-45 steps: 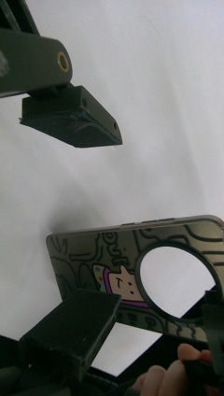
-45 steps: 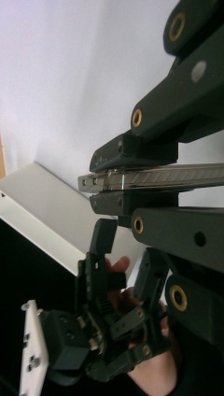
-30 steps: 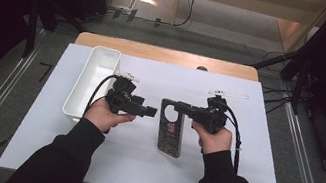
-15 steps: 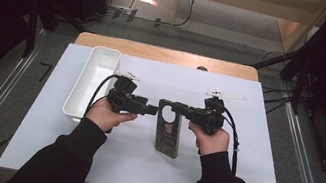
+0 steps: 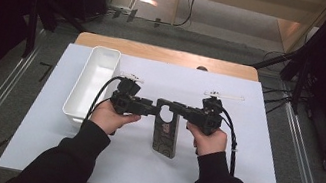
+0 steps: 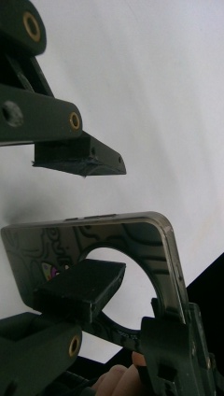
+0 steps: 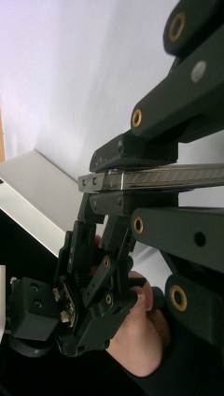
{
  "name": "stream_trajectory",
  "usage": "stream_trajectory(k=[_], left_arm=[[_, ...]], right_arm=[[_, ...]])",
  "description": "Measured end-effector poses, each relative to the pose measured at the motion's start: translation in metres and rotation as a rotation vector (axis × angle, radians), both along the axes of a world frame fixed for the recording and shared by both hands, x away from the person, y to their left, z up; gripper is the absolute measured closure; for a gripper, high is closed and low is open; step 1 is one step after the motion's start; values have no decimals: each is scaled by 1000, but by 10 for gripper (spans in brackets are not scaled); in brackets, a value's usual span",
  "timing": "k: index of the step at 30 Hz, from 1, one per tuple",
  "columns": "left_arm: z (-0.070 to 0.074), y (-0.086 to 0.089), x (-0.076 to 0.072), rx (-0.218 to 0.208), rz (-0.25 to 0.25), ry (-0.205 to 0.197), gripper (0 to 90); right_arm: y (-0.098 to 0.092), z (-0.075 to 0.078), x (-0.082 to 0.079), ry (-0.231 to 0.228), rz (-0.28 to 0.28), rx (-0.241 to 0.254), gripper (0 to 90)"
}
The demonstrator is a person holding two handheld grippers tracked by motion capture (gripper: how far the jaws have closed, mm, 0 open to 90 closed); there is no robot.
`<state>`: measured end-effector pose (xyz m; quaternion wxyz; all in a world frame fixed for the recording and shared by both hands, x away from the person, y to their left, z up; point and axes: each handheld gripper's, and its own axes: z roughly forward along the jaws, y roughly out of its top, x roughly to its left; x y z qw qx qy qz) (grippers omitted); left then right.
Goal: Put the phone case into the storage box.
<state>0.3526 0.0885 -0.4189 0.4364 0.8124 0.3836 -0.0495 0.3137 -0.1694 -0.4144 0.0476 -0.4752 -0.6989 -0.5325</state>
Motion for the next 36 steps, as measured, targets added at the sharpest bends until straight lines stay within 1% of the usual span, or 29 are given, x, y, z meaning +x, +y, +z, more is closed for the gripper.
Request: stream_trajectory(k=[3, 7, 10, 13, 19, 24, 25, 27, 30, 34, 36], left_arm=[[-1, -2, -1, 1, -1, -9, 480], [-2, -6, -4, 2, -14, -46, 505], [-4, -6, -4, -5, -12, -48, 540], [-6, -7, -4, -7, -10, -49, 557], [-8, -9, -5, -6, -15, -65, 635], [-9, -9, -4, -24, -17, -53, 685], [-8, -9, -4, -25, -15, -45, 686], [-8, -8, -4, -37, -12, -48, 697], [-6, -8, -4, -38, -7, -49, 704], [-6, -8, -4, -43, 1, -38, 710], [-5, -8, -4, -35, 4, -35, 712]], right_arm=[[2, 0, 0, 0, 3, 0, 778], [4, 0, -1, -1, 7, 5, 777], [4, 1, -2, -1, 7, 7, 777], [5, 1, -2, -3, 7, 10, 777], [5, 1, -2, 1, 4, 16, 777], [6, 0, -2, 5, 1, 18, 777], [6, 0, -2, 7, 0, 18, 777], [5, 0, -2, 9, 0, 20, 777], [4, 1, -3, 7, 0, 28, 777], [5, 1, -3, 4, -1, 31, 776], [5, 1, -3, 5, -1, 31, 776]])
